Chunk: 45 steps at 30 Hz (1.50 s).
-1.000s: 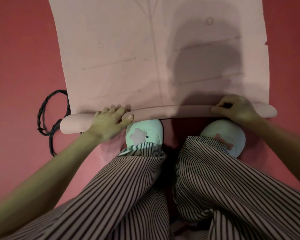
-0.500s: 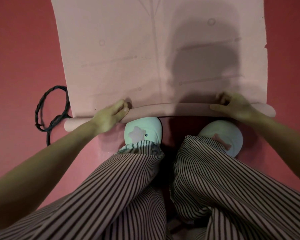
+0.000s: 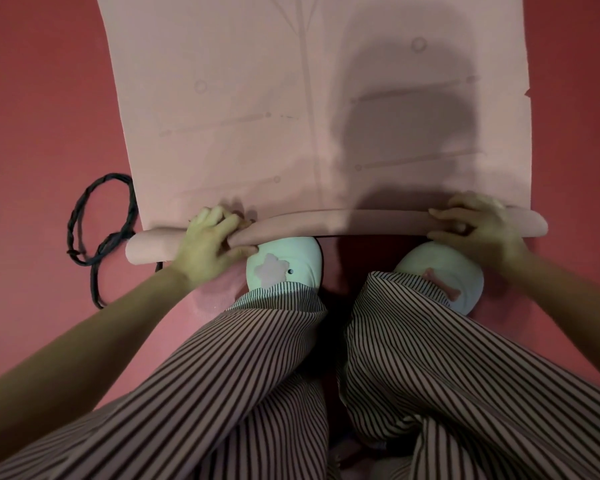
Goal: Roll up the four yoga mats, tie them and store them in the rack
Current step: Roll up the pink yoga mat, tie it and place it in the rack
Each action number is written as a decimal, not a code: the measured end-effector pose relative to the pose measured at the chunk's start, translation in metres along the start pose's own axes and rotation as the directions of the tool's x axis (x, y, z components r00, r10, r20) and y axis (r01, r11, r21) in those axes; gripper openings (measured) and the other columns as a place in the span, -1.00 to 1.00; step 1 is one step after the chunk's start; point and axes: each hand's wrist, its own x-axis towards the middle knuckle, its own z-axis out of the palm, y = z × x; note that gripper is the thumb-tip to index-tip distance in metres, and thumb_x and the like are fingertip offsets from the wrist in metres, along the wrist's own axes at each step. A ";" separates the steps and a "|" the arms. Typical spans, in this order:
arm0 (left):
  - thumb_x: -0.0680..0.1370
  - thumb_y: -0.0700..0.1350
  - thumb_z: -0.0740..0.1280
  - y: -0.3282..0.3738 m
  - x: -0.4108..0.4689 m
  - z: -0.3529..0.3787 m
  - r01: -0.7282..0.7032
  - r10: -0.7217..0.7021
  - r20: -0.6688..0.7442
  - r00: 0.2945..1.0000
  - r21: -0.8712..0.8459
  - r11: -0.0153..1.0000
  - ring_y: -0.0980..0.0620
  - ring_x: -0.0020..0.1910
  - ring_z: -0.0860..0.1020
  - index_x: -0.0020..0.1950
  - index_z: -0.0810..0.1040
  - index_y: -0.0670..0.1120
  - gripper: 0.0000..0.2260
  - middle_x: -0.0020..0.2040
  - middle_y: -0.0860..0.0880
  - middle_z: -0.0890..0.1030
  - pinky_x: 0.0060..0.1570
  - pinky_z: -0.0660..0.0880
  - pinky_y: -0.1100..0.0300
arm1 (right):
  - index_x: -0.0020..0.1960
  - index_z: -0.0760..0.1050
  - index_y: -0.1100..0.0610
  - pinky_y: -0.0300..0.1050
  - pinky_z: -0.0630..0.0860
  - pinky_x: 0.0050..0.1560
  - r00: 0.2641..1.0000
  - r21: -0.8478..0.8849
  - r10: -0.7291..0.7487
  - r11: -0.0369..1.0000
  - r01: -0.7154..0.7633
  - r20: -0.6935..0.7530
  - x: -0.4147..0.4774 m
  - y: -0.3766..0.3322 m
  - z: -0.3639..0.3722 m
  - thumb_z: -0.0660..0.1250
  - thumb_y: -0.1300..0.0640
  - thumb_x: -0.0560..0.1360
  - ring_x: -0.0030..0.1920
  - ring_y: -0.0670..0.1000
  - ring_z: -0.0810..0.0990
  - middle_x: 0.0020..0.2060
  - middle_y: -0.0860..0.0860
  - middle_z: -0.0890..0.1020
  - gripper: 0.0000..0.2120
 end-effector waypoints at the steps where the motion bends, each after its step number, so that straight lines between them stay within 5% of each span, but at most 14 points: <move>1: 0.47 0.42 0.11 0.000 0.001 0.001 -0.007 0.007 -0.016 1.000 0.004 1.000 -0.02 -0.16 0.32 -0.01 0.53 -0.12 -0.38 -0.16 -0.02 0.42 -0.13 0.34 0.02 | 0.04 0.67 0.10 -0.10 0.27 0.17 0.999 -0.019 0.028 0.999 -0.027 0.039 -0.001 0.000 -0.004 0.27 -0.28 0.26 0.06 0.09 0.46 0.00 0.13 0.58 -0.43; 5: 0.52 0.38 0.06 -0.001 0.007 -0.002 -0.043 0.045 -0.048 0.998 0.048 0.998 -0.02 -0.17 0.35 -0.03 0.49 -0.04 -0.49 -0.18 -0.06 0.51 -0.13 0.16 0.16 | 0.03 0.66 0.11 0.09 0.27 0.18 0.992 -0.139 -0.050 0.988 0.067 0.119 0.012 -0.003 -0.011 0.24 -0.37 0.20 0.06 0.21 0.50 0.00 0.14 0.54 -0.34; 11: 0.50 0.27 0.06 0.006 0.017 -0.003 0.090 -0.092 0.010 0.996 0.131 0.987 -0.13 -0.04 0.50 -0.02 0.63 -0.10 -0.46 -0.11 -0.06 0.59 0.03 0.15 0.06 | -0.07 0.69 0.12 -0.26 0.09 0.14 0.993 -0.192 -0.116 0.975 0.108 -0.032 0.019 0.002 -0.005 0.25 -0.24 0.34 -0.11 0.05 0.46 -0.18 0.10 0.59 -0.51; 16: 0.53 0.16 -0.05 0.023 0.019 0.009 0.185 -0.187 -0.016 0.982 0.252 0.950 -0.18 0.08 0.39 0.05 0.60 -0.17 -0.45 0.01 -0.17 0.54 0.07 0.13 0.00 | -0.12 0.68 0.19 -0.03 0.23 -0.01 0.959 -0.312 -0.254 0.928 0.204 -0.128 0.018 0.000 0.008 0.29 -0.06 0.42 -0.17 0.02 0.42 -0.24 0.09 0.60 -0.66; 21: 0.56 0.17 -0.04 0.016 0.015 0.008 0.122 -0.128 0.030 0.991 0.145 0.982 -0.16 -0.01 0.43 0.25 0.48 -0.04 -0.52 -0.03 -0.10 0.54 0.03 0.18 0.01 | -0.05 0.67 0.24 -0.15 0.27 -0.03 0.984 -0.088 -0.127 0.989 0.117 -0.123 0.015 0.001 0.012 0.31 -0.05 0.39 -0.12 0.00 0.44 -0.20 0.13 0.64 -0.62; 27: 0.42 0.51 -0.02 0.001 0.016 0.008 0.056 -0.056 0.076 0.995 0.000 0.998 0.03 -0.02 0.29 0.22 0.40 0.13 -0.39 0.00 0.07 0.40 0.00 0.14 0.11 | 0.13 0.63 0.16 -0.04 0.44 0.06 0.999 0.020 0.038 0.999 -0.037 -0.004 0.035 -0.007 -0.005 0.54 0.14 0.30 -0.03 0.17 0.58 -0.07 0.14 0.67 -0.60; 31: 0.40 0.41 0.13 -0.001 0.026 0.008 0.133 -0.127 0.074 0.989 -0.082 0.988 -0.04 0.06 0.38 0.16 0.56 0.02 -0.41 0.01 0.01 0.44 0.08 0.21 0.05 | 0.00 0.58 0.18 -0.11 0.38 -0.08 0.983 0.055 0.160 0.985 -0.165 0.093 0.048 -0.009 -0.011 0.56 0.13 0.29 -0.16 0.02 0.47 -0.19 0.03 0.55 -0.67; 34: 0.37 0.29 0.16 0.006 0.033 0.005 0.201 -0.196 0.048 0.979 -0.173 0.964 0.01 -0.09 0.38 -0.01 0.60 0.09 -0.59 -0.20 0.09 0.39 0.06 0.26 0.03 | -0.22 0.60 0.23 -0.14 0.29 -0.08 0.999 -0.034 0.042 0.999 -0.042 0.006 0.047 -0.006 -0.008 0.54 0.02 0.27 -0.22 0.12 0.53 -0.29 0.10 0.61 -0.72; 37: 0.38 0.25 0.17 0.009 0.037 0.004 0.206 -0.206 0.020 0.978 -0.182 0.961 0.01 -0.17 0.38 -0.03 0.65 -0.01 -0.55 -0.27 0.14 0.36 0.02 0.36 -0.04 | -0.36 0.56 0.21 -0.12 0.17 -0.05 0.991 -0.156 -0.077 0.986 0.059 -0.113 0.036 -0.005 0.000 0.34 -0.12 0.33 -0.27 0.12 0.56 -0.37 0.04 0.61 -0.63; 41: 0.37 0.26 0.14 0.011 0.039 0.005 0.217 -0.220 -0.005 0.976 -0.130 0.967 0.00 -0.16 0.39 -0.05 0.65 -0.11 -0.49 -0.28 0.12 0.35 -0.02 0.31 0.03 | -0.24 0.61 0.22 -0.06 0.21 -0.02 0.963 -0.266 -0.188 0.955 0.133 -0.194 0.015 -0.009 0.009 0.25 -0.06 0.44 -0.15 0.03 0.54 -0.19 0.08 0.66 -0.63; 45: 0.32 0.22 0.15 0.015 0.046 0.002 0.303 -0.298 0.063 0.953 -0.121 0.945 -0.11 -0.05 0.46 -0.18 0.54 -0.08 -0.60 -0.17 0.02 0.43 -0.01 0.23 0.09 | -0.11 0.51 0.25 -0.01 0.14 0.03 0.996 -0.342 -0.084 0.938 0.066 -0.039 0.014 -0.018 0.011 0.31 -0.31 0.30 -0.08 0.14 0.57 -0.11 0.13 0.61 -0.41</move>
